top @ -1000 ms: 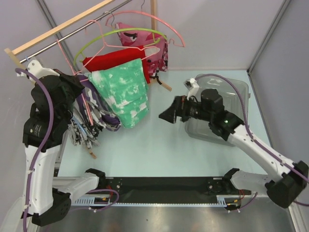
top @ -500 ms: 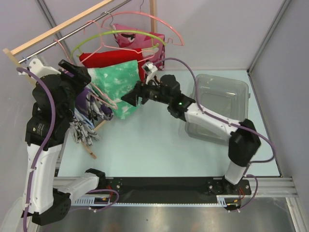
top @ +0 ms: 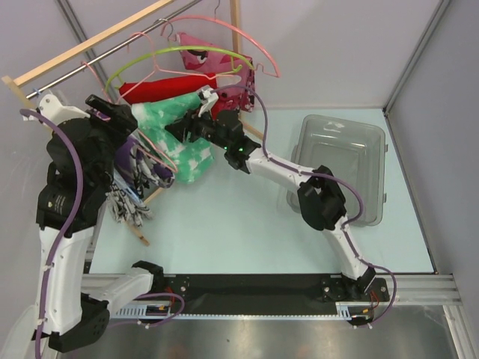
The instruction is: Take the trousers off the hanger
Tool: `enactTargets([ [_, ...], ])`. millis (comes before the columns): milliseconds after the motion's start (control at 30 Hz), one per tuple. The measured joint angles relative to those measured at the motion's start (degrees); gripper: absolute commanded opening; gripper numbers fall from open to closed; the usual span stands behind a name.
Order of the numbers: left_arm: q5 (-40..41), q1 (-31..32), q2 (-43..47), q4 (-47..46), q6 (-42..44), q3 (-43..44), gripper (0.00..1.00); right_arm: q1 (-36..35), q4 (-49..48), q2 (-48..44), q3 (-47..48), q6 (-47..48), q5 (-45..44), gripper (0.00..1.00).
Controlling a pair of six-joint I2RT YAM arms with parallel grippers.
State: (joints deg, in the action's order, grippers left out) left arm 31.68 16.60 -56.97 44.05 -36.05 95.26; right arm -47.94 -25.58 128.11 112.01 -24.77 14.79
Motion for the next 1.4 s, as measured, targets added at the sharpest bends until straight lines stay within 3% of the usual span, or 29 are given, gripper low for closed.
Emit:
enactTargets([
  [233,4.57,0.00,0.59,0.00,-1.38,0.00,0.79,0.02,0.61,7.91,10.58,1.27,-11.34,0.56],
  [367,6.51,0.00,2.29,-0.39,-1.40,-0.02,0.86,2.05,1.60,10.14,13.33,1.31,-14.10,0.57],
  [467,6.80,0.00,2.78,-0.87,-1.40,-0.07,0.92,4.26,1.88,11.10,14.51,1.05,-13.79,0.60],
  [700,3.37,-0.02,-2.43,0.07,-2.73,0.98,0.93,6.95,4.24,11.02,14.93,0.61,-9.33,0.69],
  [867,-1.81,-1.03,-7.52,1.53,-6.54,1.84,0.93,5.79,9.44,5.33,9.27,0.92,-7.13,0.72],
  [1000,-5.09,-3.23,-10.08,3.96,-12.22,3.32,0.87,4.63,13.07,-1.73,2.40,1.01,-6.51,0.73],
  [1100,-5.99,-4.66,-10.54,4.87,-15.93,3.39,0.73,3.91,15.72,-7.26,-1.79,0.96,-6.10,0.73],
  [1200,-5.99,-5.20,-10.03,4.44,-18.58,2.36,0.53,3.78,18.45,-11.50,-4.00,1.07,-5.90,0.75],
  [1233,-5.95,-5.38,-9.55,4.17,-19.19,1.51,0.41,3.74,19.15,-13.14,-5.11,1.11,-5.88,0.75],
  [1400,-5.92,-5.95,-6.80,2.67,-20.59,-2.56,0.37,3.37,21.99,-21.77,-12.31,1.46,-5.62,0.76],
])
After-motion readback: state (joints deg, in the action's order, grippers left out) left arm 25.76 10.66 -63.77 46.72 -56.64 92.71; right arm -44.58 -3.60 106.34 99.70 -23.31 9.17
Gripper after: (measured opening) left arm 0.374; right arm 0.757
